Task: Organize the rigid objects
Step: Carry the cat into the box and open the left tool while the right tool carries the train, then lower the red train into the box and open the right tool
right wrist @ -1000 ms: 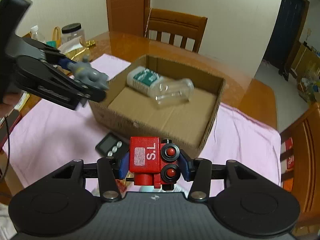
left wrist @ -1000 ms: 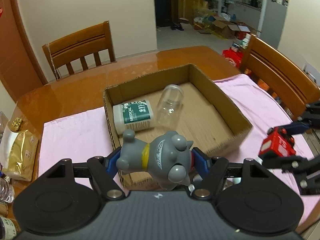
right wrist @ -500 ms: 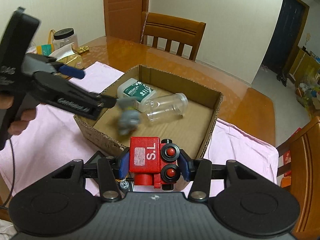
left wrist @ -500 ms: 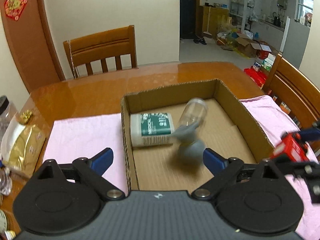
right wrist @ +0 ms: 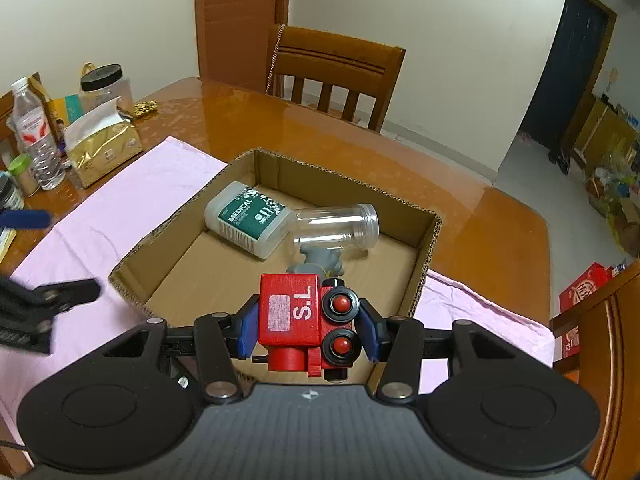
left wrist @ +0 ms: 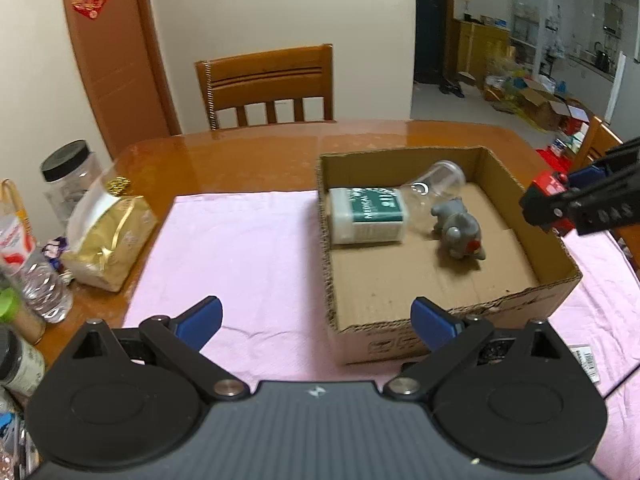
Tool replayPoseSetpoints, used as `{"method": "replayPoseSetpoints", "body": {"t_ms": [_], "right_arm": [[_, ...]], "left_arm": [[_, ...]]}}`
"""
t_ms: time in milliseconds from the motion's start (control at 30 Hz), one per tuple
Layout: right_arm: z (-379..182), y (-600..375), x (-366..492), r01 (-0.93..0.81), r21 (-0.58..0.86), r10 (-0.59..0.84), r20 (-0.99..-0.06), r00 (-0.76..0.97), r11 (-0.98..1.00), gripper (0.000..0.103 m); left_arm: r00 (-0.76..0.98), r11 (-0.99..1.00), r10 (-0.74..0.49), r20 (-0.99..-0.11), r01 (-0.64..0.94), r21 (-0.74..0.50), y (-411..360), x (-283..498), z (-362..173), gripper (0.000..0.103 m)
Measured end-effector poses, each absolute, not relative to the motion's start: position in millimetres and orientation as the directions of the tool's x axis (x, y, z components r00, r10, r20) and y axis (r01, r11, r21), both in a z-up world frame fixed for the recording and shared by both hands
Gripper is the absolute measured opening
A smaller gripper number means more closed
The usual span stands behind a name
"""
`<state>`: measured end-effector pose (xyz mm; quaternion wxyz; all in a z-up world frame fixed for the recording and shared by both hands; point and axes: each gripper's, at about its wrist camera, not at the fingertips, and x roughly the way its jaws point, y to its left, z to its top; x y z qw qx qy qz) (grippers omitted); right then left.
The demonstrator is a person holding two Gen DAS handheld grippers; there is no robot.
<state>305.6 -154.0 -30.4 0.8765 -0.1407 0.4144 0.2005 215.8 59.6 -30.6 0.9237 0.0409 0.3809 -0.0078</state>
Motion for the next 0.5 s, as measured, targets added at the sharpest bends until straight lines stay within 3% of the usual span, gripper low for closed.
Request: {"method": "replayPoseSetpoints", "body": {"t_ms": [333,400,467,500], "right_arm": [[-35,-93,315,-0.562,-0.037,0.332,-0.774,0.540,0.827,0.057],[-33,-87,313,-0.573,-0.036,0.339,-0.775,0.534,0.819,0.077],[-30,-87,308,-0.569,-0.035,0.351,-0.755,0.554,0.822,0.103],[-28,-90,304,-0.568,-0.030,0.360,-0.746,0.560,0.822,0.103]], "left_arm": [[0.720,0.996,0.061,-0.691,0.000,0.088,79,200,-25,0.100],[0.720,0.996,0.063,-0.691,-0.003,0.087,80,198,-26,0.100],[0.718,0.996,0.058,-0.694,0.001,0.084,81,196,-26,0.100],[0.718,0.996,0.056,-0.694,0.004,0.085,80,195,-26,0.100]]}}
